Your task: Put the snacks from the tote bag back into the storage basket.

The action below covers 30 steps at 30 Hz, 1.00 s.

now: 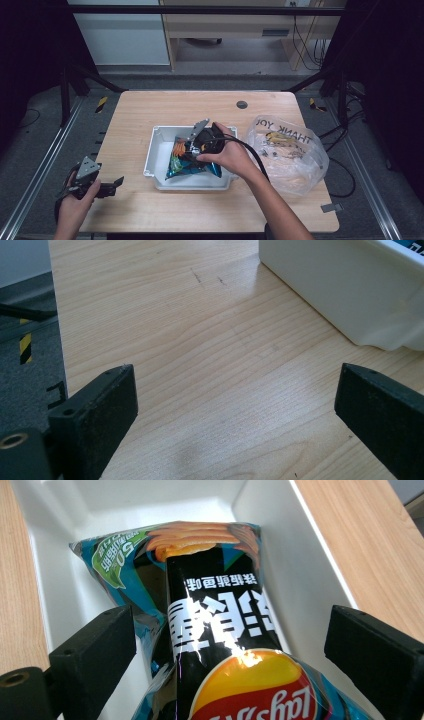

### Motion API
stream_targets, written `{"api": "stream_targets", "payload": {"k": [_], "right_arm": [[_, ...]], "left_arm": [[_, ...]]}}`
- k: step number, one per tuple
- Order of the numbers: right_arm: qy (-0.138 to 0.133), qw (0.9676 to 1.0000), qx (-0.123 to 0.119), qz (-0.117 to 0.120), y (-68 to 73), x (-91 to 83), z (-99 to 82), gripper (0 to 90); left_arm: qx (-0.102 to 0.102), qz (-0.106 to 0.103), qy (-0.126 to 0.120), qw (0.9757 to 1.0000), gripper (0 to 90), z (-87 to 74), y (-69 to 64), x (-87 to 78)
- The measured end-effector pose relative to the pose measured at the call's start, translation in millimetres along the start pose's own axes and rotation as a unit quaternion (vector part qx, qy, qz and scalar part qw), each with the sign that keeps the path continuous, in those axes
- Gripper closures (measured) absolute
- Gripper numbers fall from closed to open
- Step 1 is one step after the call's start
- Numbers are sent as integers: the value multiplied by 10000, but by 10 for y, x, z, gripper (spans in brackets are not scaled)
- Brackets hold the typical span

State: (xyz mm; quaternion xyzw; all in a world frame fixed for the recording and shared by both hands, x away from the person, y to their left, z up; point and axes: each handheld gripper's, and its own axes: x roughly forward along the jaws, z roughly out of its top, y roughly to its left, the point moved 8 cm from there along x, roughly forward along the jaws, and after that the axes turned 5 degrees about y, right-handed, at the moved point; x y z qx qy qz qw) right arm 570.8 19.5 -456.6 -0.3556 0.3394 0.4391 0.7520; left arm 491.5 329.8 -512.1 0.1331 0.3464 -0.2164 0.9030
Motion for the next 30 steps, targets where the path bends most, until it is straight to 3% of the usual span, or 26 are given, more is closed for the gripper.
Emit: {"api": "stream_targets", "payload": {"k": [9, 19, 30], "right_arm": [[7, 9997, 188, -128, -32, -79, -1, 66], [-222, 9988, 440, -40, -6, -193, 62, 70], [-301, 9981, 539, -10, 14, -274, 69, 67]], "left_arm": [[-2, 0, 1, 10000, 32, -1, -2, 0], [20, -6, 21, 10000, 32, -3, -13, 10], [28, -7, 44, 10000, 32, -7, -22, 19]]}}
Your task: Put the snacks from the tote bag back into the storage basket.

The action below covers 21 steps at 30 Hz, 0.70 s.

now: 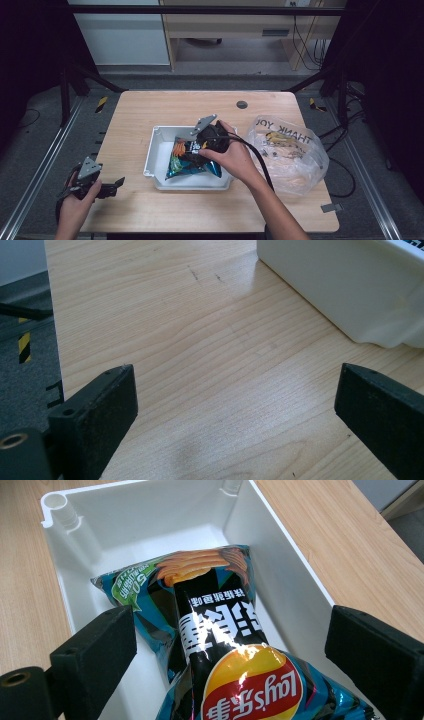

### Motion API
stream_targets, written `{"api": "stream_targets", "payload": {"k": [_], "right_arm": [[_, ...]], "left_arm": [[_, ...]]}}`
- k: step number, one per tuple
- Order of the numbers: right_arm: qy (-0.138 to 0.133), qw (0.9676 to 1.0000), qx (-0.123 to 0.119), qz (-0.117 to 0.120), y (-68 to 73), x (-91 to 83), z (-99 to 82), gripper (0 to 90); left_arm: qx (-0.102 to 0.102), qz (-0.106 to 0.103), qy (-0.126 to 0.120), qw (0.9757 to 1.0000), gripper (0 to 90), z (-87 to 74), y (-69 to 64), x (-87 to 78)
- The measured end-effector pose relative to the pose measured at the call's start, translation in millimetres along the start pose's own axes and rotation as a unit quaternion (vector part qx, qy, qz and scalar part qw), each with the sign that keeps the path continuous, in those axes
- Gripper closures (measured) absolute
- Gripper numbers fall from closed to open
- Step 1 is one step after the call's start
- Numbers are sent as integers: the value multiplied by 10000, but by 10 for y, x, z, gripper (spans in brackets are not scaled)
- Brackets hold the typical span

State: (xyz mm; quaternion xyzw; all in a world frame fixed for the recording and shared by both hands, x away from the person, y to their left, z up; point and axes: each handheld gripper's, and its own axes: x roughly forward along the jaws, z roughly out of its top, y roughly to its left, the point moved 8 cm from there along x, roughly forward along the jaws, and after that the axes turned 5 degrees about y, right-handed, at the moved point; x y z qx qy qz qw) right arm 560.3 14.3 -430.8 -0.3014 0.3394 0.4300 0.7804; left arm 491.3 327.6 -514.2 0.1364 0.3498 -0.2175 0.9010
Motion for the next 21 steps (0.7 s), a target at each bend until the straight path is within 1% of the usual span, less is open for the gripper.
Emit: {"api": "stream_targets", "payload": {"k": [5, 6, 12, 13, 15, 21], "right_arm": [[-69, 10000, -32, -8, -7, -15, 11, 66], [-47, 10000, -38, -22, -9, -20, 9, 66], [-93, 9999, -19, -49, -9, -29, 14, 64], [-111, 9999, 21, -57, -6, -36, 17, 64], [-157, 9999, -13, -68, -9, -54, 29, 64], [-258, 9995, 14, -181, -13, -139, 53, 63]], "left_arm": [[4, -2, 16, 10000, 32, -4, 3, 2], [4, -2, 16, 10000, 32, -4, 4, 1], [-6, -2, 19, 10000, 32, -7, 7, 5], [-7, -3, 20, 10000, 32, -7, 6, 5], [-17, -5, 15, 10000, 32, -7, 5, 4], [-11, 1, 21, 10000, 32, -8, 7, 5]]}}
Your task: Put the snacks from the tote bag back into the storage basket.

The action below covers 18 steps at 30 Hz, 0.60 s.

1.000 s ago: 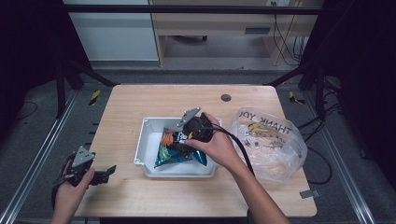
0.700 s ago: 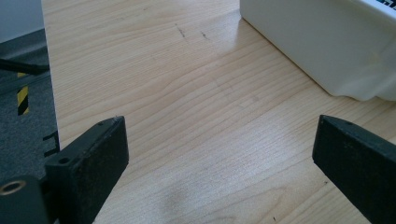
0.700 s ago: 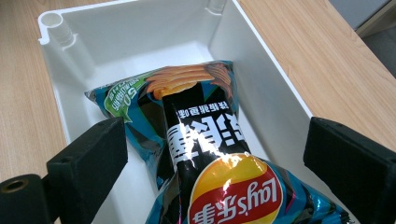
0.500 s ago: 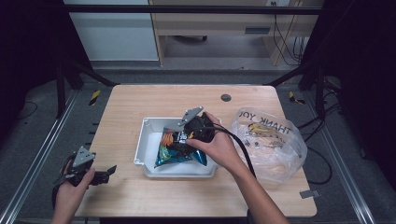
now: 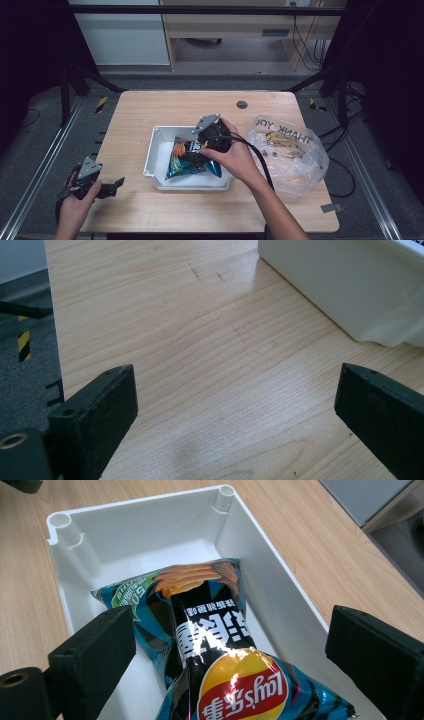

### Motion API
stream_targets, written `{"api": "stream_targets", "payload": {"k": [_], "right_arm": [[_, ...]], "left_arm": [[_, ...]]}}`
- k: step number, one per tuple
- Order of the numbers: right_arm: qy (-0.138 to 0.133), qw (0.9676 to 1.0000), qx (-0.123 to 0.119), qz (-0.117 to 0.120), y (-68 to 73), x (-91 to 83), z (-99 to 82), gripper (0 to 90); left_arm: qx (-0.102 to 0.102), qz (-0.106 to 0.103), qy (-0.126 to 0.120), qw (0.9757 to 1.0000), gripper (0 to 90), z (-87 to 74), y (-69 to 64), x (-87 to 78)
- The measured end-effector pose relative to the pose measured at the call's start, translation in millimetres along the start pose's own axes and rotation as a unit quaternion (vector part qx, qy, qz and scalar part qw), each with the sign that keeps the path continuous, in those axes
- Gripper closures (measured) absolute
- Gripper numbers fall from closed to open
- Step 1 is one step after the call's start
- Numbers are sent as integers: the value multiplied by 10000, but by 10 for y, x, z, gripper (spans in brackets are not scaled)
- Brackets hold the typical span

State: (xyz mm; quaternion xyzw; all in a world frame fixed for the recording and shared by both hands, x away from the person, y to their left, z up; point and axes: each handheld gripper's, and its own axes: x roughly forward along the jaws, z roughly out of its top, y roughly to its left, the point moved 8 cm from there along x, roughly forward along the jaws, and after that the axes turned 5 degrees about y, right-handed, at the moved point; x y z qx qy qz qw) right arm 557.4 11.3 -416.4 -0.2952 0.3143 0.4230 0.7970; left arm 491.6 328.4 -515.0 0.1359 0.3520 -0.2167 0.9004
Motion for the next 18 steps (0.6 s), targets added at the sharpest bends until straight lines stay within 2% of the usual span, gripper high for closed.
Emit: {"api": "stream_targets", "payload": {"k": [18], "right_arm": [[-233, 9994, 86, -230, -43, -208, -6, 62]], "left_arm": [[-14, 2, -4, 10000, 28, 1, -1, -1]]}}
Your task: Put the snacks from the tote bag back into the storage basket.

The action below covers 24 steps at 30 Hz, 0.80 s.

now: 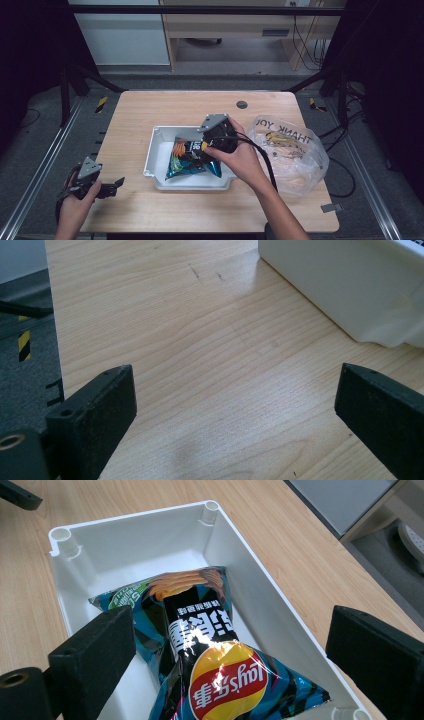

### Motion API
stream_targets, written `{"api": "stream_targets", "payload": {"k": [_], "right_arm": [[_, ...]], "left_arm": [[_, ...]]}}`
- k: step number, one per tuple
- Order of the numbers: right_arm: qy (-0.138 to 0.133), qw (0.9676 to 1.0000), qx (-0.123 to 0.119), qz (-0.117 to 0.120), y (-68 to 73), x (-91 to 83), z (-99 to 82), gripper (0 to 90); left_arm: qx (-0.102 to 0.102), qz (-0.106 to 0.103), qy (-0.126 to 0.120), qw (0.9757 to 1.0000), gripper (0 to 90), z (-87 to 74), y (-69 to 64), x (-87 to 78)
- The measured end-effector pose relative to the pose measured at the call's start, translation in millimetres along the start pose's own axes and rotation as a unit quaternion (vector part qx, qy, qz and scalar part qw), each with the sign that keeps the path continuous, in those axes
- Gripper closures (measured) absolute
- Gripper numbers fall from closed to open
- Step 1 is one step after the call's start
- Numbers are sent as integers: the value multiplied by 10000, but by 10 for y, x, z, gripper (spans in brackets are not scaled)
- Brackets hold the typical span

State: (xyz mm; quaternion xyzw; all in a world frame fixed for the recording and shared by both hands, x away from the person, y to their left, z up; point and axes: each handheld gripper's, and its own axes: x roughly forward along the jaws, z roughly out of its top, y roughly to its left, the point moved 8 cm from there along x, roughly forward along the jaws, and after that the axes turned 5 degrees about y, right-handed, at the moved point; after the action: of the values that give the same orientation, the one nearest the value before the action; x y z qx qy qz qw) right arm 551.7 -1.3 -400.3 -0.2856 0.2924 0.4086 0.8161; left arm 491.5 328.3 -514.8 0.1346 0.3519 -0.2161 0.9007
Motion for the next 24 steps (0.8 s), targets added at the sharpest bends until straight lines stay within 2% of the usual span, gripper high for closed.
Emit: {"api": "stream_targets", "payload": {"k": [16, 24], "right_arm": [[-190, 9995, 151, -205, -61, -148, 12, 63], [-333, 9984, 277, -356, -93, -307, 4, 63]], "left_arm": [[18, -2, 3, 10000, 28, 3, -4, 4], [15, -4, 3, 10000, 28, 1, -2, 2]]}}
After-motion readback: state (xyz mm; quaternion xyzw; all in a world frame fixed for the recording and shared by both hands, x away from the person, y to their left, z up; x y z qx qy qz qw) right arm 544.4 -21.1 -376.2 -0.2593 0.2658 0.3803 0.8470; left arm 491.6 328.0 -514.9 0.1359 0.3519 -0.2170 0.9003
